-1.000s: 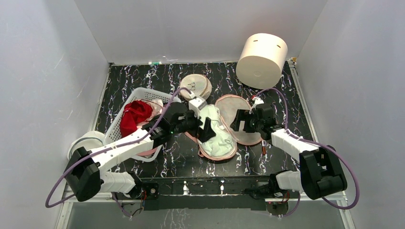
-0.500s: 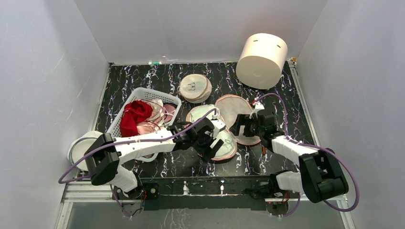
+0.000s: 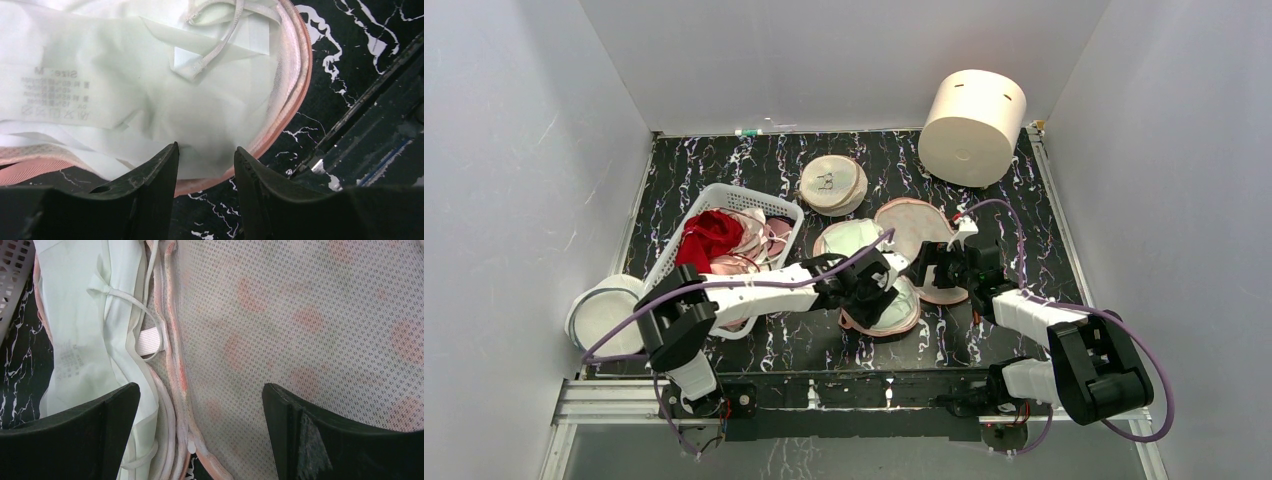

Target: Unzip the laundry bag and remove the bra

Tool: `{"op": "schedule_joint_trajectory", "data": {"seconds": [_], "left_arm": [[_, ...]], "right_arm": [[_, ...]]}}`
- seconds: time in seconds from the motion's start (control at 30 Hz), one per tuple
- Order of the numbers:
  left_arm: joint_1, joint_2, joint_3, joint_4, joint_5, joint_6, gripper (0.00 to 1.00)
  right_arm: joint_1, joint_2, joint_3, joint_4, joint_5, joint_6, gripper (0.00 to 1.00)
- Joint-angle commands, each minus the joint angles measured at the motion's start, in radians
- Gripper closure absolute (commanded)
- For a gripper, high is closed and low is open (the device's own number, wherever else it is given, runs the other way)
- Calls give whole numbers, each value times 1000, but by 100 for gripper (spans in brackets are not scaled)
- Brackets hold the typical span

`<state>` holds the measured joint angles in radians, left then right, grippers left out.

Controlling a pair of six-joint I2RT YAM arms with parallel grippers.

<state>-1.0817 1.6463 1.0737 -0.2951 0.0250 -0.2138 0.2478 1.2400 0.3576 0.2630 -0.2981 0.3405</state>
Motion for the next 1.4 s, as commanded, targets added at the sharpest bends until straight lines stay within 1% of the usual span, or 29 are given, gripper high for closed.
{"op": "schedule_joint_trajectory", "data": {"seconds": [0.0,0.07,0.13,0.27,0.37,0.5,0.63,0.73,0.9,1.13,1.23,1.3,1.37], "left_arm": [[-21,38,49,-21,-50,-2,57],[-26,43,45,-24,-100,-9,53],[-31,42,39,-21,-115,-7,52],[-68,49,26,-1,-130,-9,57],[-103,69,33,-28,-220,-13,60],[-115,73,50,-71,-282,-21,74],[-118,3,63,-79,-276,-18,83],[-118,-57,88,-84,-272,-20,100],[-117,-130,153,-96,-343,-18,100],[-97,-225,219,-25,-464,36,100],[-46,-245,272,-27,-520,42,100],[17,-252,321,-58,-491,26,100],[94,-255,378,-85,-427,10,100]], "right_arm": [[-1,-11,4,80,-2,-2,8],[-1,-9,4,81,-2,-1,8],[-1,-9,2,83,-1,-1,8],[-2,-1,3,87,-1,0,8],[-1,3,4,86,-1,-1,8],[-1,6,4,87,-1,1,8],[-1,10,5,88,-1,2,8],[-1,10,6,87,1,1,8],[-2,13,5,87,3,3,8],[-2,14,7,83,10,4,8],[-1,13,6,81,20,6,8],[-2,13,7,82,20,8,8],[-2,16,6,80,19,7,8]]}}
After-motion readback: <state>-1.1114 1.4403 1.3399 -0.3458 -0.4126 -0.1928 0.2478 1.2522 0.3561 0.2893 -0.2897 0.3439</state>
